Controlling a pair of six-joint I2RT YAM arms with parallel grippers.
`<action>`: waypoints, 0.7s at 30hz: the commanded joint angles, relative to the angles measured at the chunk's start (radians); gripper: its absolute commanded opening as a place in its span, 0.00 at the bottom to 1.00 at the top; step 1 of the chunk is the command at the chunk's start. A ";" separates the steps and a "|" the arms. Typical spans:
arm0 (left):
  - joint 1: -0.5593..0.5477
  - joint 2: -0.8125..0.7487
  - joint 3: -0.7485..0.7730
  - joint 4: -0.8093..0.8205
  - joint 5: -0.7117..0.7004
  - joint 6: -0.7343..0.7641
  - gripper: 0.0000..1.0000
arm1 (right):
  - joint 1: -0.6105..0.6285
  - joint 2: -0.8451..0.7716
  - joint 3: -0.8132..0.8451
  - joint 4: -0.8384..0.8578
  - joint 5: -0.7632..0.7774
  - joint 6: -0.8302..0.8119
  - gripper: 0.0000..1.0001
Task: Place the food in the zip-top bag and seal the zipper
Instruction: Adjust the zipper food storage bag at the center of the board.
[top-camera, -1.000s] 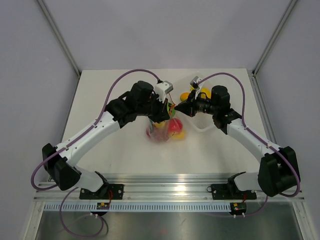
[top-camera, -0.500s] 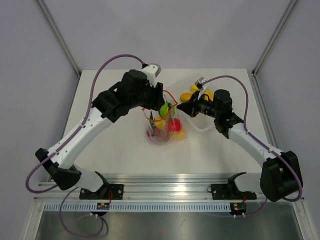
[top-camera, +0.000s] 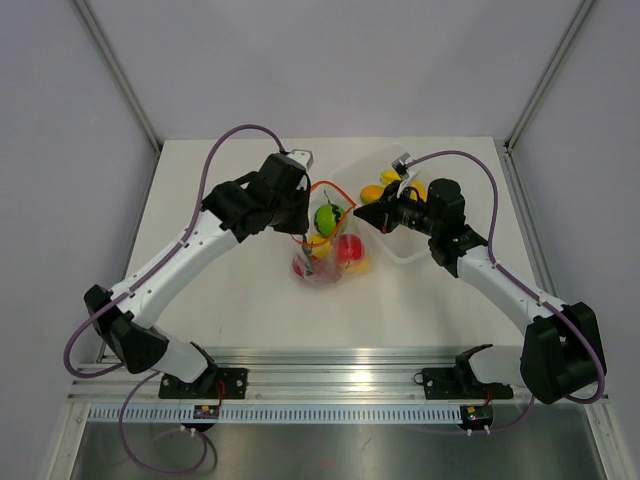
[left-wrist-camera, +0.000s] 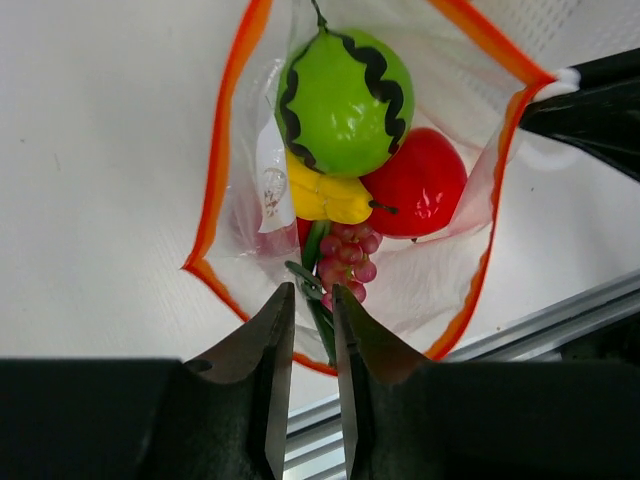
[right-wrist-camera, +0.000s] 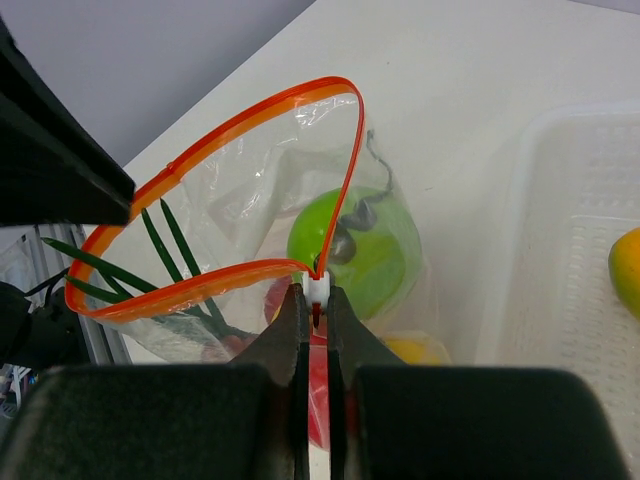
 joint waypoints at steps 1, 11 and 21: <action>0.002 0.005 -0.039 0.018 0.100 -0.004 0.24 | 0.001 -0.030 0.016 0.065 0.016 0.009 0.00; 0.003 0.057 -0.048 -0.037 0.190 0.012 0.31 | -0.001 -0.029 0.027 0.055 0.016 0.009 0.00; -0.008 0.135 -0.070 -0.002 0.298 0.032 0.00 | 0.002 -0.029 0.036 0.060 0.020 0.042 0.00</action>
